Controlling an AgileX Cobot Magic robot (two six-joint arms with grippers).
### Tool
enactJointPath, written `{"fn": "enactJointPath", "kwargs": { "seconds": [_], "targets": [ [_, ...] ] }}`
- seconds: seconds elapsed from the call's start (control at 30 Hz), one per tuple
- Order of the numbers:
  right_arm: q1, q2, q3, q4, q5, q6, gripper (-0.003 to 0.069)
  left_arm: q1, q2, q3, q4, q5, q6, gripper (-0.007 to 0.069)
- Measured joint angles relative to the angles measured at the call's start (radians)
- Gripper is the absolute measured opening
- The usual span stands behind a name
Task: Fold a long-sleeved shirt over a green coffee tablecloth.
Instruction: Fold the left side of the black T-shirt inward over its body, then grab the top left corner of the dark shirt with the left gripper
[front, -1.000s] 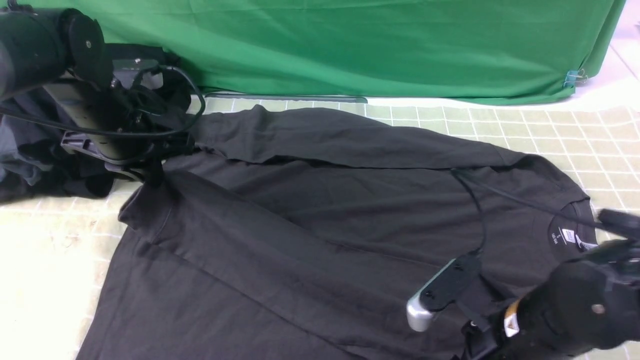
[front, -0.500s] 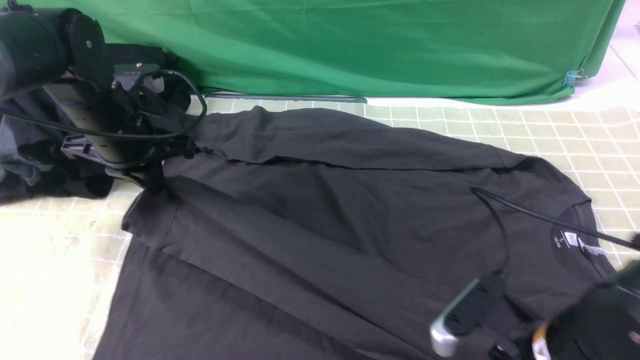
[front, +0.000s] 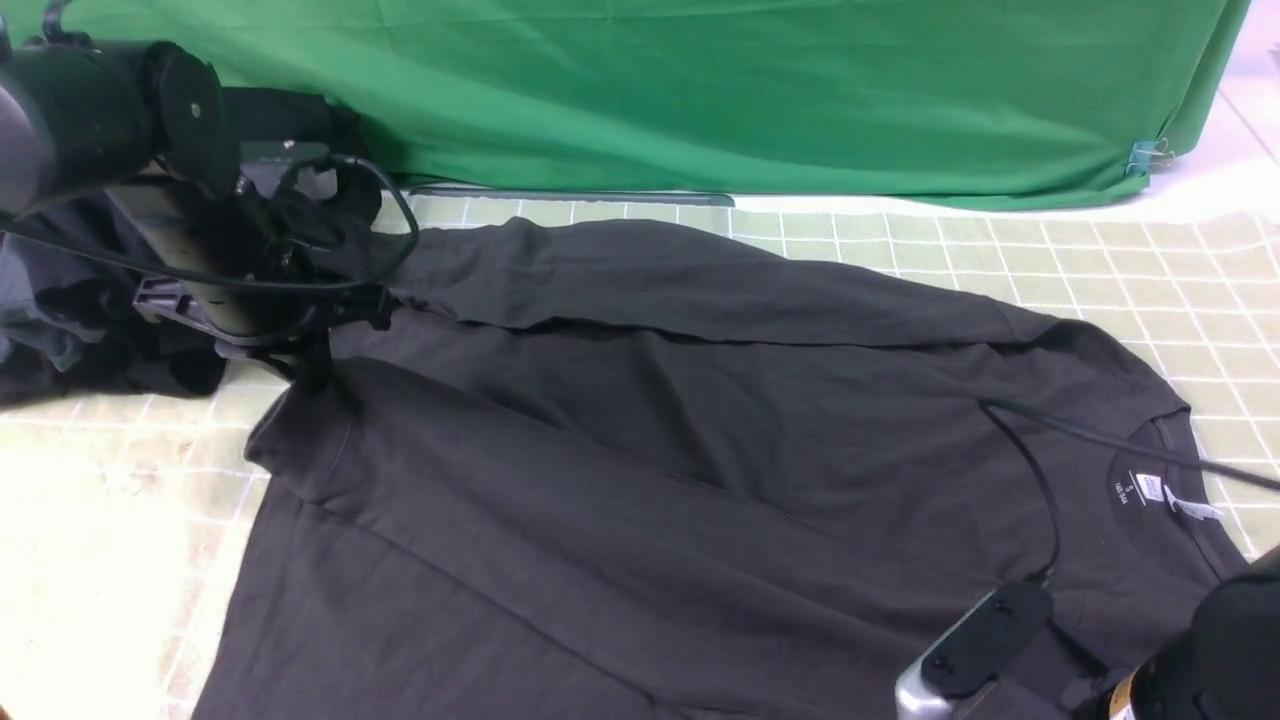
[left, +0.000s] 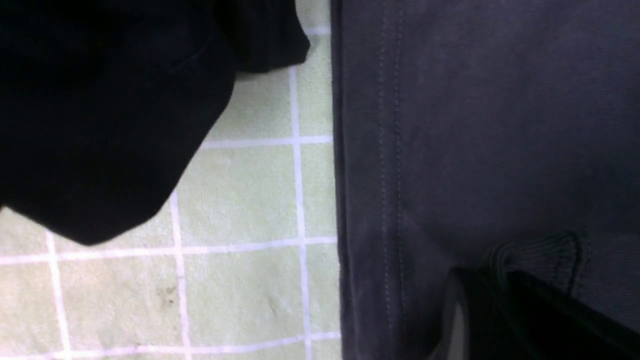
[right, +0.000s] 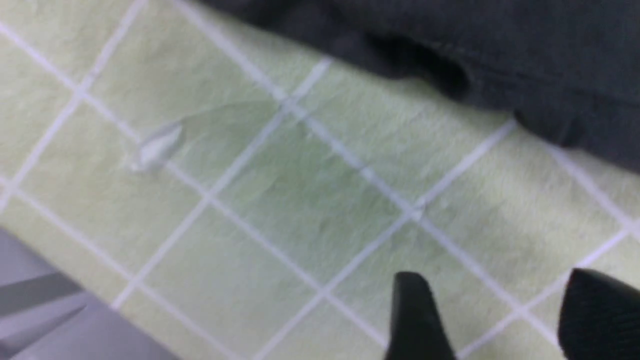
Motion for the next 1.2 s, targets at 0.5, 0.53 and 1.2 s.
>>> {"fn": "enactJointPath", "kwargs": {
  "seconds": [0.5,0.53,1.2],
  "targets": [
    [0.0,-0.281,-0.133,0.0,0.007,0.03,0.0367,0.001,0.053,-0.167,-0.177,-0.025,-0.256,0.0461],
    [0.0,-0.288,-0.137,0.0,-0.004,0.031,0.0367,0.001,0.079,-0.206,-0.208,-0.028,-0.278,0.0452],
    [0.0,-0.288,-0.142,-0.001,-0.012,0.044,0.0363,0.001,0.507,-0.674,-0.227,0.127,-0.509,0.0412]
  ]
}}
